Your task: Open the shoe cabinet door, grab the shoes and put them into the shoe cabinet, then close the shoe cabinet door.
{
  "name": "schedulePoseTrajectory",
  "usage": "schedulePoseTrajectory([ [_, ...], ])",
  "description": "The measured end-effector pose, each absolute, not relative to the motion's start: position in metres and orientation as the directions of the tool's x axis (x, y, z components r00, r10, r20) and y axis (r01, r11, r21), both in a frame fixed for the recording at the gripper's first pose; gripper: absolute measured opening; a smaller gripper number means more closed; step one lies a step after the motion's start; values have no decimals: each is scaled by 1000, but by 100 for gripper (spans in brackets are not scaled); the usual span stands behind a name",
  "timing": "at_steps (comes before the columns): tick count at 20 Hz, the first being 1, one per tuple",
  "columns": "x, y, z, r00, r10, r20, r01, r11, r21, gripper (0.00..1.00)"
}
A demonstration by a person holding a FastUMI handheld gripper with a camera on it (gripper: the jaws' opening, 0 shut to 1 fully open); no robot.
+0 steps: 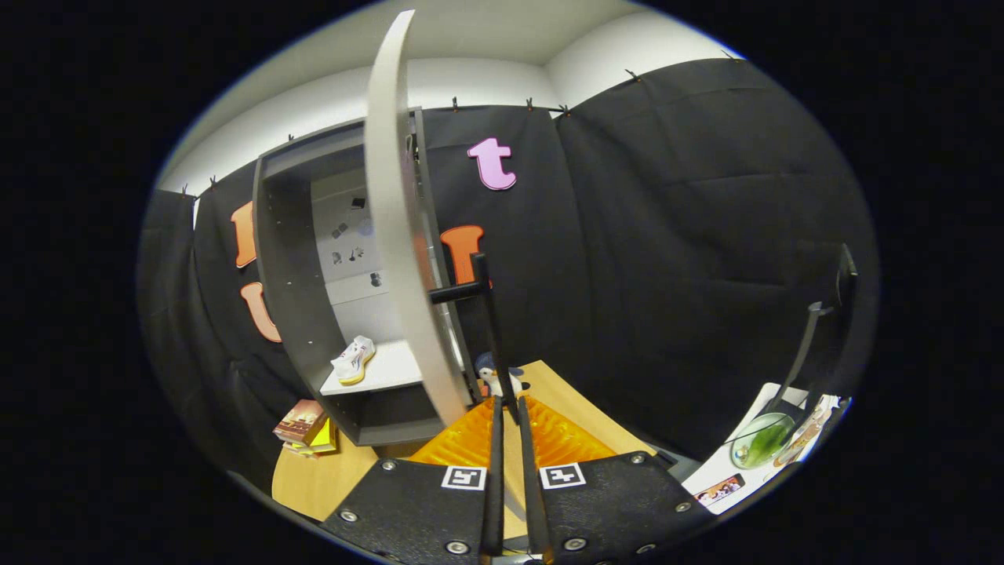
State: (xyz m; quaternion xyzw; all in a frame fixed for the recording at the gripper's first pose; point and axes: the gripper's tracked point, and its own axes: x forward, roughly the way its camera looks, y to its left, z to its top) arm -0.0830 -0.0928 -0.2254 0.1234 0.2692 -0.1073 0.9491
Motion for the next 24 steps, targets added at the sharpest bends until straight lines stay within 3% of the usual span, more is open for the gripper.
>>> schedulePoseTrajectory([
  [5,-93,-82,-199,862,-169,-478,262,955,136,16],
  [11,-86,4,-182,908,45,-417,-10,996,86,35],
  [14,-81,42,-206,866,123,-484,-110,992,56,45],
  [18,-75,115,-248,793,273,-545,-217,962,166,58],
  [19,-74,128,-267,762,303,-573,-232,953,194,67],
  [21,-77,153,-308,685,346,-641,-237,938,253,78],
  [24,-82,192,-364,595,397,-698,-196,915,353,85],
])
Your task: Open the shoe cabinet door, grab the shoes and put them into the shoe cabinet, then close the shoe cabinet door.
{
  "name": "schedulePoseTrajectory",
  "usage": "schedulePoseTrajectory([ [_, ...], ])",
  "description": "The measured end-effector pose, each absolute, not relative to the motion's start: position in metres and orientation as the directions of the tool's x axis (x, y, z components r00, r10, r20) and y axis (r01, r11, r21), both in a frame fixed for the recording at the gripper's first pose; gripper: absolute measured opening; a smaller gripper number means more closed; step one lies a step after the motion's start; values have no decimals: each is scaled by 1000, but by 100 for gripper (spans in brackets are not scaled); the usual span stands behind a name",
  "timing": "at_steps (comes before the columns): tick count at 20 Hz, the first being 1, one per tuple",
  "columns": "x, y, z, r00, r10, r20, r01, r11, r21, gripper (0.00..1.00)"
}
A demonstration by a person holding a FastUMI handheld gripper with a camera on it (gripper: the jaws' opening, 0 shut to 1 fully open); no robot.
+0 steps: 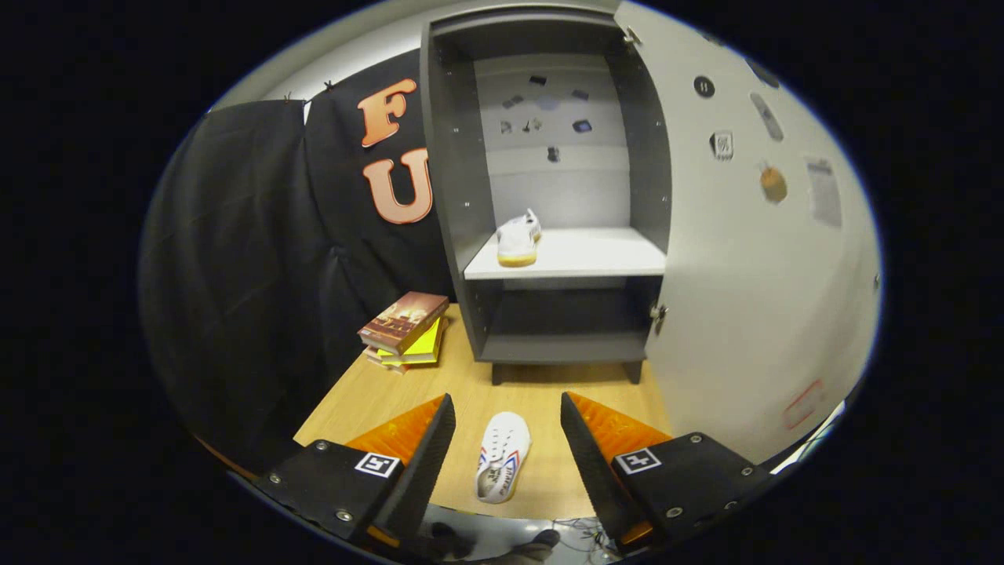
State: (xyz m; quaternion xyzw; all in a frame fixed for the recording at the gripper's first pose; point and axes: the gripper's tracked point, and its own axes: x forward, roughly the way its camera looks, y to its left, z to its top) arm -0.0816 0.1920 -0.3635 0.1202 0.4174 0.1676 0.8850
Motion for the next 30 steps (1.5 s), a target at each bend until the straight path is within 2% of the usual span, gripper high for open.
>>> schedulePoseTrajectory([
  [5,-119,250,-468,416,459,-785,-42,872,488,89],
  [9,-144,274,-527,342,424,-839,-33,897,440,89],
  [16,-168,287,-594,298,329,-896,-27,941,336,80],
  [19,-168,294,-613,320,305,-897,-21,949,315,73],
  [22,-163,295,-627,370,254,-894,-40,965,258,64],
  [24,-160,291,-630,403,206,-892,-33,977,211,54],
  [26,-158,285,-630,426,172,-888,4,981,193,39],
  [27,-159,290,-632,406,210,-890,21,971,239,18],
  [29,-163,288,-632,353,229,-907,35,966,257,3],
  [30,-159,287,-628,346,240,-907,33,963,268,2],
])
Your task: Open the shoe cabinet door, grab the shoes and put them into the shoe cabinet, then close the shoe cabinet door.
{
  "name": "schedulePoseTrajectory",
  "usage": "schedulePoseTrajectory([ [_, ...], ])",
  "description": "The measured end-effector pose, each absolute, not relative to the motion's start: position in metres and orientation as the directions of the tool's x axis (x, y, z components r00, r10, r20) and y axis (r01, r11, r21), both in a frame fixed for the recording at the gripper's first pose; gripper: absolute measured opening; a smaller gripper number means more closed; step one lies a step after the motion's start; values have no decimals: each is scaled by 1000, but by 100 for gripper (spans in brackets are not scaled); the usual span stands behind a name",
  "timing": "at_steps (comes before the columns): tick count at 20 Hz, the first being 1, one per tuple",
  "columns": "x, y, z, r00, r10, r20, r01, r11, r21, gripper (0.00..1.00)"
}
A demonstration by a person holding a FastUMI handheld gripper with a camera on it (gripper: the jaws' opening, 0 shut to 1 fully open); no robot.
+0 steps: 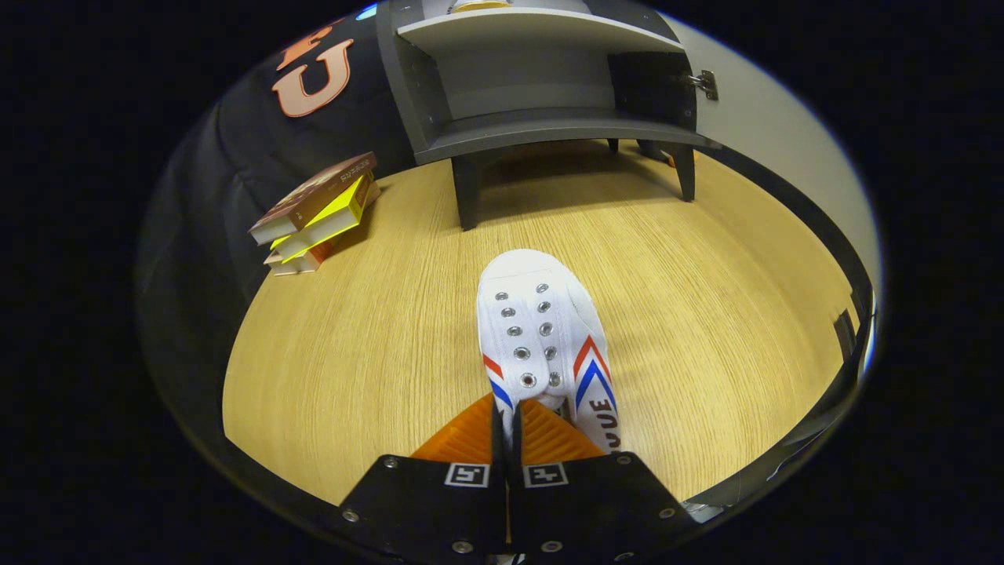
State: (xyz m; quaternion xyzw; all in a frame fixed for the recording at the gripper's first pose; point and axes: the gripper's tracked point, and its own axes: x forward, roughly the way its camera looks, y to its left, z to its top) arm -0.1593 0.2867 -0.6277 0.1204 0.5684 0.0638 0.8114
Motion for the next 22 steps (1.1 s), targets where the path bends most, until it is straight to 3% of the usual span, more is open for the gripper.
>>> schedulePoseTrajectory([
  [5,-139,276,-598,356,283,-891,11,952,307,0],
  [22,-30,178,-440,575,276,-770,-6,943,334,0],
])
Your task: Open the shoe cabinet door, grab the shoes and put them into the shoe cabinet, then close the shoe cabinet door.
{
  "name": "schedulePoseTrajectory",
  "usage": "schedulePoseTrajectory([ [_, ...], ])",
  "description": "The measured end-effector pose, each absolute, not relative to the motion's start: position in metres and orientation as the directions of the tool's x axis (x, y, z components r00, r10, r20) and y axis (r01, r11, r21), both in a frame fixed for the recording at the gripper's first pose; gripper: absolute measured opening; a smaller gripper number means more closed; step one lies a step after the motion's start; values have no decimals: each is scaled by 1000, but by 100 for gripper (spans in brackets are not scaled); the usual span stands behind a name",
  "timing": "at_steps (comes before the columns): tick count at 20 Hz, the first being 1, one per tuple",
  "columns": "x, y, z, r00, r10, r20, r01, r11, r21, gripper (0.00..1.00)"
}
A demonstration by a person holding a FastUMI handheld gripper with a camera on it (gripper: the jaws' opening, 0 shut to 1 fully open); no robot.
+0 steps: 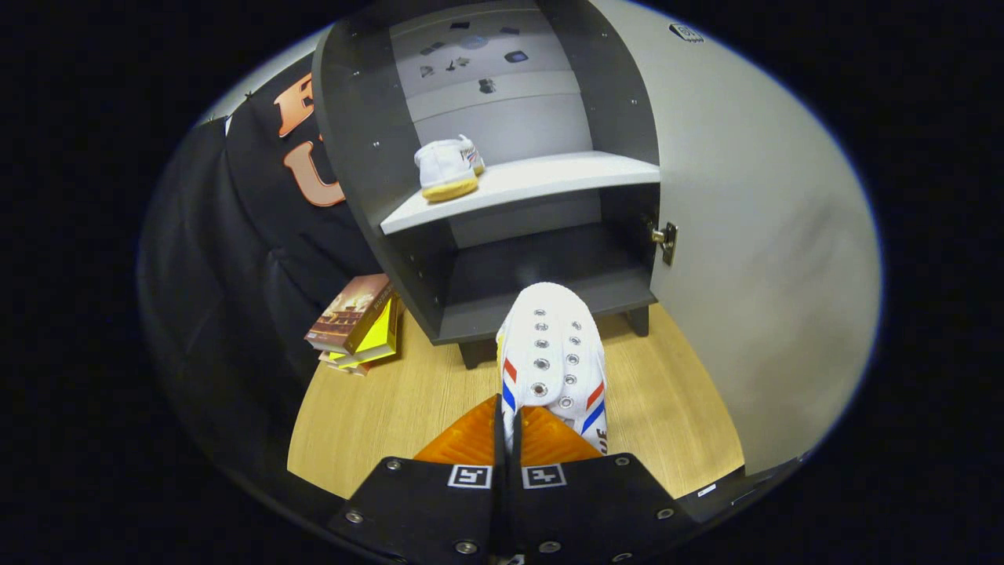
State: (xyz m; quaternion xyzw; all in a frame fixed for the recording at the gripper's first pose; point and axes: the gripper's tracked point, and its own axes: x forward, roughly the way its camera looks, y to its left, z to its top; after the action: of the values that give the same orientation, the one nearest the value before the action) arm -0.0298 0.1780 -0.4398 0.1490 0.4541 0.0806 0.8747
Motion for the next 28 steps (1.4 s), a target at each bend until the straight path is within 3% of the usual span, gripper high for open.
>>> schedulePoseTrajectory([
  [17,121,135,-301,762,224,-608,-86,965,247,0],
  [28,232,127,-310,785,177,-593,-74,978,193,0],
])
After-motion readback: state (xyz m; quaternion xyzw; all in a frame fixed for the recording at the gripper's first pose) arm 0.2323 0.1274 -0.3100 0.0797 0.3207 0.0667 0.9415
